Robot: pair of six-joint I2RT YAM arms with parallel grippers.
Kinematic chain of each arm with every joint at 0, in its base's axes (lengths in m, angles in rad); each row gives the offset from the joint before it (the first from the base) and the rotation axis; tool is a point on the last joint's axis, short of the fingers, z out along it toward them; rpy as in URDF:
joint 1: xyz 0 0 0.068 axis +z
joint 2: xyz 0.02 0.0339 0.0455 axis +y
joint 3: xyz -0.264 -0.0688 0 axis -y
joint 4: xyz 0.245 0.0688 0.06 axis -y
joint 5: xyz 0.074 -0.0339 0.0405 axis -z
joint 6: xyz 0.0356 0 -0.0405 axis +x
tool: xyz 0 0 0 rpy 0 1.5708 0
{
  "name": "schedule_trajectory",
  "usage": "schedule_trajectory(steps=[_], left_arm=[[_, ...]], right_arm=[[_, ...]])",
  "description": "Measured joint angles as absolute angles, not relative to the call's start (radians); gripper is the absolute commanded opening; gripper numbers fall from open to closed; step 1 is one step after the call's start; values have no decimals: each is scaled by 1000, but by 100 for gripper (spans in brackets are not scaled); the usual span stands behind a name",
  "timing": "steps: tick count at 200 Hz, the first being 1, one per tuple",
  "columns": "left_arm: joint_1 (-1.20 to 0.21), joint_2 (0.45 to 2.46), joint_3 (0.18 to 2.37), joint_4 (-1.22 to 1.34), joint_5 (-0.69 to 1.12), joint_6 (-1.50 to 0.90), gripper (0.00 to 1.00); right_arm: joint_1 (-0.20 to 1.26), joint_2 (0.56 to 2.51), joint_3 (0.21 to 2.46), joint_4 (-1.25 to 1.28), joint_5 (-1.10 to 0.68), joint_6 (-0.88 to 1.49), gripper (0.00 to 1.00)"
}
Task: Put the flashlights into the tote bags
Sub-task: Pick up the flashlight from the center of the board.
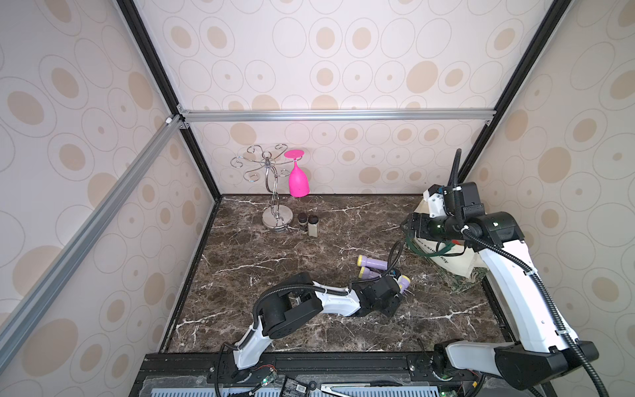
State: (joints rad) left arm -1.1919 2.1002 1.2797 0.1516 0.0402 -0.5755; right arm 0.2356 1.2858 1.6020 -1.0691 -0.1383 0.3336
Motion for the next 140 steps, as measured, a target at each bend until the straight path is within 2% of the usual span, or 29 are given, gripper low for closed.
schedule_trajectory(steps=[71, 121, 140], left_arm=[[-1194, 2088, 1242, 190, 31, -592, 12], [-1196, 1933, 1036, 237, 20, -679, 0], [-1196, 1853, 952, 276, 10, -727, 0]], right_arm=[[236, 1273, 1593, -1070, -162, 354, 81], [236, 1232, 1523, -1055, -228, 347, 81], [236, 1207, 1470, -1034, -290, 347, 80]])
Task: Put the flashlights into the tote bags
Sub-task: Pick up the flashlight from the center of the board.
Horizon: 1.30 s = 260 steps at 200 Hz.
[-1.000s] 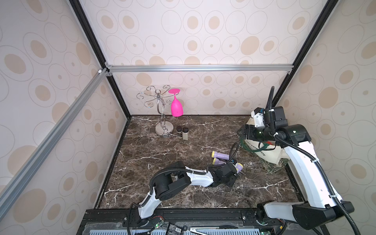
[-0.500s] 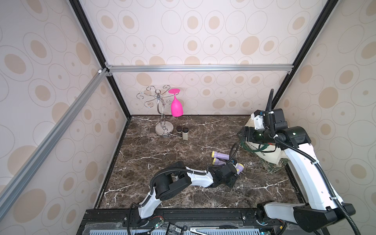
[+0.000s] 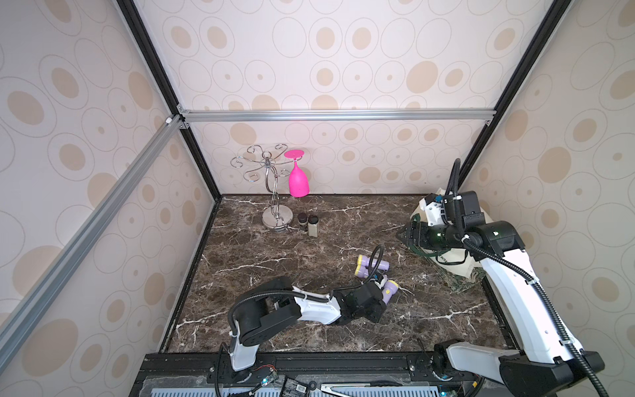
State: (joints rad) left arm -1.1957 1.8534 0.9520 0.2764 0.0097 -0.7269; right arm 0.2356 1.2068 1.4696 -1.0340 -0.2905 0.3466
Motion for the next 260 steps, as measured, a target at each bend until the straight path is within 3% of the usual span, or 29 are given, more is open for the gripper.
schedule_trajectory(steps=[123, 180, 260], left_arm=[[-1162, 1418, 788, 492, -107, -846, 0], [-1155, 1383, 788, 520, -114, -827, 0], [-1155, 1383, 789, 523, -113, -821, 0]], right_arm=[[236, 1094, 1238, -801, -613, 493, 79], [236, 1106, 1136, -611, -720, 649, 77], [236, 1117, 1066, -460, -786, 750, 65]])
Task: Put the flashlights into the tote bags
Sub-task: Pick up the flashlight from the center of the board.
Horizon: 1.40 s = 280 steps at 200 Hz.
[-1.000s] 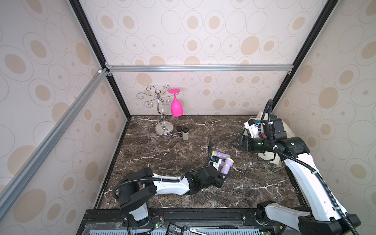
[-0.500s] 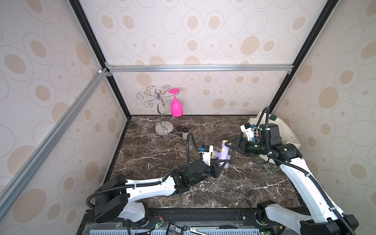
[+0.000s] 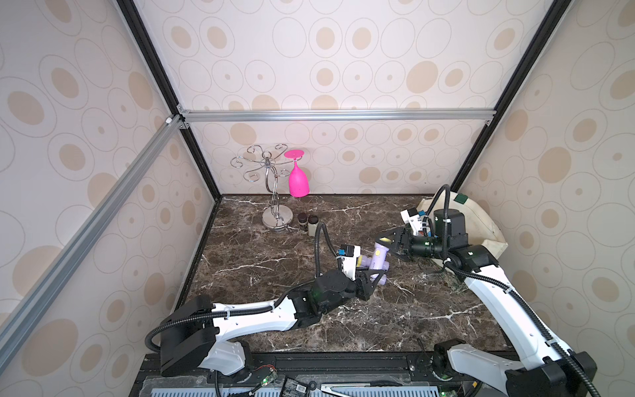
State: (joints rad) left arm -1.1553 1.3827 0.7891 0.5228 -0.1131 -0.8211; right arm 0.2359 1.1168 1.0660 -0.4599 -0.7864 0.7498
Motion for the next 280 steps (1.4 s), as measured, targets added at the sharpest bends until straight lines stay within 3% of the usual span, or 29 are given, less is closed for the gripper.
schedule_trajectory(steps=[98, 150, 185, 200, 214, 280], left_arm=[[-1155, 1383, 792, 526, -114, -818, 0], [-1152, 1383, 792, 522, -114, -818, 0], [-1153, 1383, 796, 529, -112, -809, 65], [-1152, 1383, 800, 522, -121, -810, 85], [-1151, 1383, 801, 514, -131, -810, 99], [-1152, 1383, 801, 461, -166, -817, 100]], right_arm=[[248, 1129, 1066, -449, -761, 725, 48], [253, 1137, 1090, -495, -743, 670, 15], [263, 1148, 1165, -600, -699, 595, 0], [265, 1148, 1205, -653, -653, 555, 0], [264, 1153, 1247, -700, -608, 519, 0], [206, 1291, 1533, -915, -339, 352, 0]])
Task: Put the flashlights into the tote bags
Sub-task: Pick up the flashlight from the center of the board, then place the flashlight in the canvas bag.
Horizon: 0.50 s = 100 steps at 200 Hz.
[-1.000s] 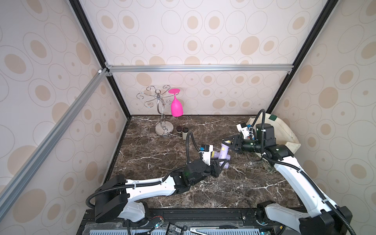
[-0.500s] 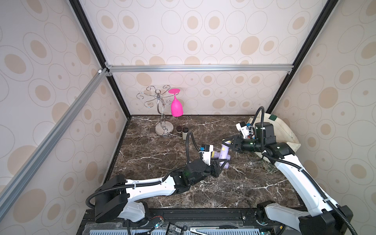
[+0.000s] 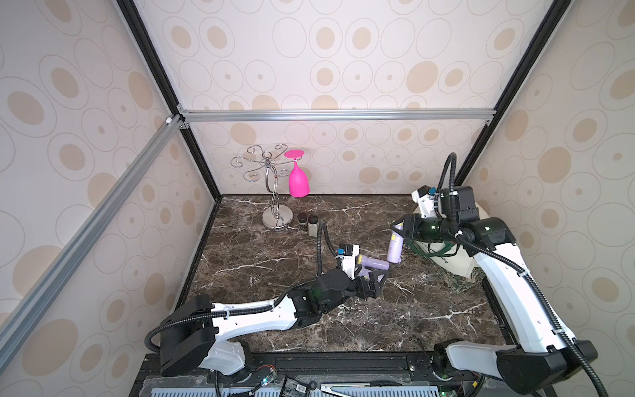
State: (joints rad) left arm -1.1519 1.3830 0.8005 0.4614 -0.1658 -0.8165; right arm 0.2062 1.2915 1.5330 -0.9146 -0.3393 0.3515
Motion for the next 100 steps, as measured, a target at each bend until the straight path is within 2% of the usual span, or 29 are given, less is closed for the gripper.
schedule_trajectory(steps=[38, 100], left_arm=[[-1152, 1384, 795, 453, -163, -822, 100], [-1152, 1428, 795, 455, -144, -834, 100]], right_arm=[[106, 1401, 1679, -984, -181, 308, 0], [81, 1569, 1881, -1032, 66, 202, 0]])
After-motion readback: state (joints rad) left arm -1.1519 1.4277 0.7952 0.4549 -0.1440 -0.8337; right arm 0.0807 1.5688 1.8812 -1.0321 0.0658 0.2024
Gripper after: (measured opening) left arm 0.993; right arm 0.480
